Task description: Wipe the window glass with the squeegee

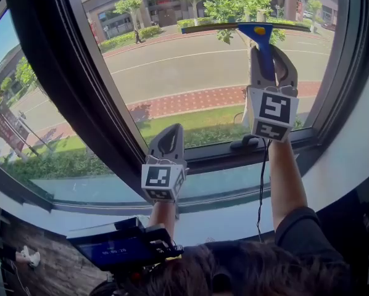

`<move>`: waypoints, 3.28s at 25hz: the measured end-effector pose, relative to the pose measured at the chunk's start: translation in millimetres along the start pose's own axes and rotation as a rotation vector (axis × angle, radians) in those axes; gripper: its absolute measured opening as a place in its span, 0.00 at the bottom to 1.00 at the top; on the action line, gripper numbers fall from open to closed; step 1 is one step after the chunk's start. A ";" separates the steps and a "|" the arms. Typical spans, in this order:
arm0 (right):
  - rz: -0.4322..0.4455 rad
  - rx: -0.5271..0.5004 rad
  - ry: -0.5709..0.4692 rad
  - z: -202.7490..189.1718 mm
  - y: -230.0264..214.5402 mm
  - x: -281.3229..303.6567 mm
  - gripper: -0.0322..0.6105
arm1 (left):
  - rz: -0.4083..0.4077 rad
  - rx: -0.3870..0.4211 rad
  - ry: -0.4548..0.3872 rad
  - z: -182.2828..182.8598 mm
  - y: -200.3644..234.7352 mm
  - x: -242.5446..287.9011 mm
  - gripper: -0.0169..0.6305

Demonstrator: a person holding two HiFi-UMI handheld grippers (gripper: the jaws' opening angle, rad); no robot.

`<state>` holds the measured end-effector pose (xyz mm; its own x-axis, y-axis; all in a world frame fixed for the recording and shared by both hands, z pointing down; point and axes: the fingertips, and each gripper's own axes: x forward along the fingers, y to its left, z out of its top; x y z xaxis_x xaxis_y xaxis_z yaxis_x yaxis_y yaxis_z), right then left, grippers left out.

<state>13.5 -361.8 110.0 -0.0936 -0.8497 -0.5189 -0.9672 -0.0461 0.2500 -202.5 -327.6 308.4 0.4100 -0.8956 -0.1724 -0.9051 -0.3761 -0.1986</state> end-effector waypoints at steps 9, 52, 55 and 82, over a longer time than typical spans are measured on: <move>0.007 0.004 0.027 -20.7 5.9 -14.8 0.27 | -0.007 -0.004 0.004 -0.7 -3.1 -1.6 0.03; 0.071 -0.032 0.215 -135.0 32.0 -94.4 0.27 | -0.036 -0.011 0.059 -11.5 -17.0 -2.6 0.03; 0.073 -0.024 0.233 -144.7 34.5 -101.0 0.27 | -0.033 -0.027 0.056 -11.1 -17.1 -2.8 0.03; 0.121 -0.005 0.407 -207.6 51.0 -139.2 0.27 | -0.035 -0.034 0.071 -11.9 -24.1 -3.1 0.03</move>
<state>26.3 -354.9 364.7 -0.1040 -0.9872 -0.1206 -0.9538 0.0647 0.2934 -183.4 -318.5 325.2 0.4337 -0.8958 -0.0968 -0.8940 -0.4144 -0.1704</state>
